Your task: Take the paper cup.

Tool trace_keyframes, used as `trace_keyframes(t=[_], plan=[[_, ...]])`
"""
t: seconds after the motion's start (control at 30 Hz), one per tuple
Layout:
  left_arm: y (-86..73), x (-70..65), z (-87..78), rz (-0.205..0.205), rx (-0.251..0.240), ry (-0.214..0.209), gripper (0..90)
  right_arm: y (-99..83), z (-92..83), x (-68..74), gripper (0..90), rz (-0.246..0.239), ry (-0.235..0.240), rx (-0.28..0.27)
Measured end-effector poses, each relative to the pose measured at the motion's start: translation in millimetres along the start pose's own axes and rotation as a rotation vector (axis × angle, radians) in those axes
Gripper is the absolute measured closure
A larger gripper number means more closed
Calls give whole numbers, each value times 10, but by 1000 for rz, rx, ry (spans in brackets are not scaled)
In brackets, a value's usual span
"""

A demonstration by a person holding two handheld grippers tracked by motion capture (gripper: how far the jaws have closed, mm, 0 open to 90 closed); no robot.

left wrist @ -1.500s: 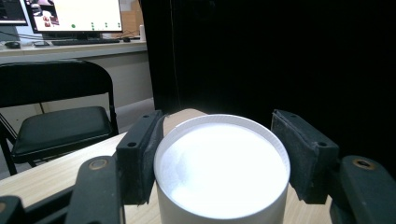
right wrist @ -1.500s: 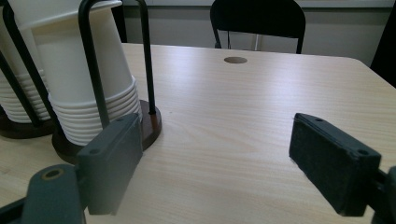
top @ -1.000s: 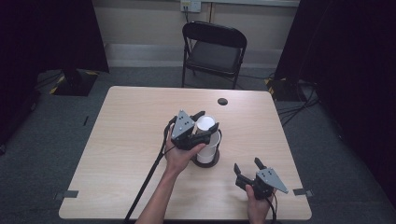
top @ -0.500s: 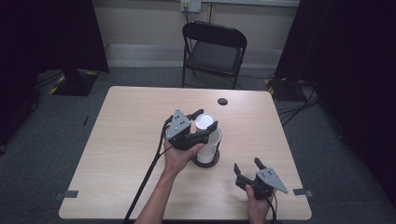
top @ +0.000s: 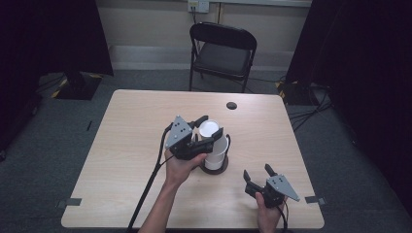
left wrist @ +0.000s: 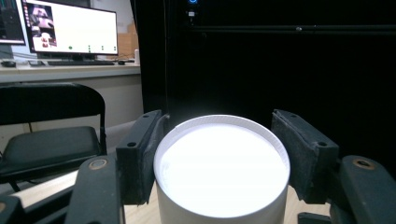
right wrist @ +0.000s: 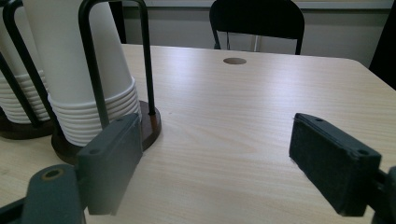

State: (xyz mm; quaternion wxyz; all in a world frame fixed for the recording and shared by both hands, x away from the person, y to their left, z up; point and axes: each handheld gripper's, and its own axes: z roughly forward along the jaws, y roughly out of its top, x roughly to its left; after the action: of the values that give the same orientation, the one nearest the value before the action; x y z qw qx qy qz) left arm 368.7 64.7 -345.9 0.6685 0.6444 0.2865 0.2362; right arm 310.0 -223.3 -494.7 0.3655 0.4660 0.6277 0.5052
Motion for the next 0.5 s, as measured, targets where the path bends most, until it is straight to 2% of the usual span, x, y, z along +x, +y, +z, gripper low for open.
trace_keyframes(t=[0.17,0.27,0.37,0.4,0.5], plan=[[18,-17,-92,-5,1,-5,361,1,-1,1,159,-2,3,3],[13,-6,-152,-32,-5,-17,361,2,5,5,158,-9,2,3],[1,3,-178,-34,0,-17,361,3,7,10,157,-13,1,7],[-6,3,-188,-48,-2,-17,361,3,8,17,158,-19,-1,8],[-42,-11,-244,-69,5,-11,360,6,10,20,167,-22,26,15]])
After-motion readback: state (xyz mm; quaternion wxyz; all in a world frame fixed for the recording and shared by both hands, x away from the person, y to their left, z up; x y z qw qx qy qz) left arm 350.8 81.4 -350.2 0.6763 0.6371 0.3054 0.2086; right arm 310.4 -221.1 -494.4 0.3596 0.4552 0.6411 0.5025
